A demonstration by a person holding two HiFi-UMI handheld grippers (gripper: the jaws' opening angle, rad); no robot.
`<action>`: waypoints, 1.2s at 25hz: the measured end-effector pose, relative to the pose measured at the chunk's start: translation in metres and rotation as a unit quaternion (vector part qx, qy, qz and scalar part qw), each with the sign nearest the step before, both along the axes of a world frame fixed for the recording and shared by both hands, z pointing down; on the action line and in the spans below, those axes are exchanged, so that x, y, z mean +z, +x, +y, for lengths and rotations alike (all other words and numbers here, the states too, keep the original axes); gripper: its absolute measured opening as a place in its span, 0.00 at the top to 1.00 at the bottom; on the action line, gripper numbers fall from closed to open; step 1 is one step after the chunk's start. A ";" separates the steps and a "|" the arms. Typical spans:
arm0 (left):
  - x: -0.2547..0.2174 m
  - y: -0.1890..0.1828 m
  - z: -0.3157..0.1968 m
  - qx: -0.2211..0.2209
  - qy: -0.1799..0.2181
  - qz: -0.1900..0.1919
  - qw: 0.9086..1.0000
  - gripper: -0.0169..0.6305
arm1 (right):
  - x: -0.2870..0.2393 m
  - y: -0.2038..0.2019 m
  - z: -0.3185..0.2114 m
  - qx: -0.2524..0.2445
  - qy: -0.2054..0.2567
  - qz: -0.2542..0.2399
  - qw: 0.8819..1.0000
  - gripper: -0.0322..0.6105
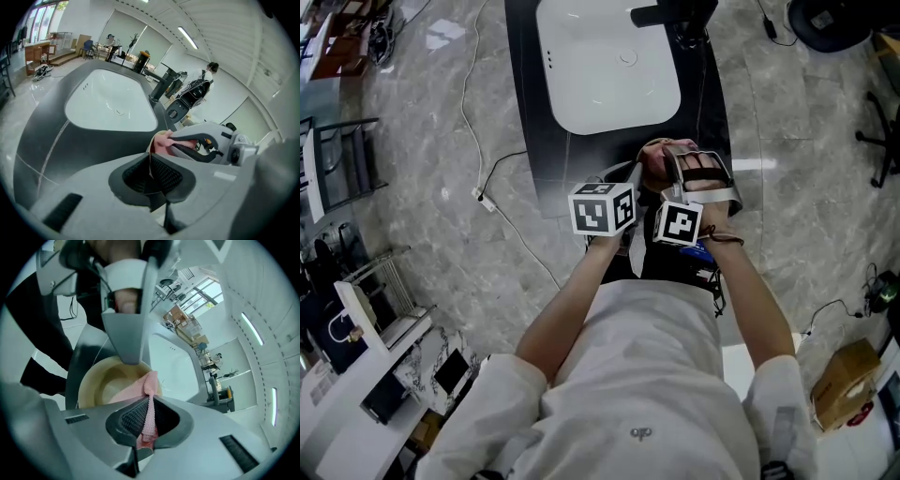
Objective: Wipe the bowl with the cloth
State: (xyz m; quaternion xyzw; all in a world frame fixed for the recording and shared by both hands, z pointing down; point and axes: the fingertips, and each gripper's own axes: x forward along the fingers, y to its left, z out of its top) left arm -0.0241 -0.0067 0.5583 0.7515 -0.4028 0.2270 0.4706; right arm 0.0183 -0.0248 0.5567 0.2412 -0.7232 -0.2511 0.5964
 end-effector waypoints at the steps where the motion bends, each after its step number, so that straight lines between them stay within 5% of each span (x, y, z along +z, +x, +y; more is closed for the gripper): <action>1: 0.000 -0.004 -0.003 -0.001 0.000 0.000 1.000 0.95 | -0.007 0.000 -0.005 0.010 0.009 -0.003 1.000 0.93; 11: 0.000 -0.031 -0.032 0.003 0.005 -0.005 1.000 0.95 | -0.099 0.051 -0.044 0.182 0.059 -0.080 0.978 0.93; 16: -0.002 -0.024 -0.045 0.031 0.002 0.019 0.999 0.92 | -0.130 0.084 -0.029 0.285 0.058 -0.131 0.948 0.93; 18: -0.004 -0.023 -0.046 0.036 -0.002 0.036 0.999 0.69 | -0.138 0.092 -0.017 0.318 0.058 -0.147 0.935 0.93; 24: -0.013 -0.033 -0.056 0.045 0.014 0.064 0.997 0.65 | -0.141 0.115 0.028 0.419 0.045 -0.189 0.887 0.93; 30: -0.037 -0.071 -0.053 0.072 0.049 0.061 0.994 0.65 | -0.134 0.121 0.064 0.475 0.040 -0.200 0.856 0.93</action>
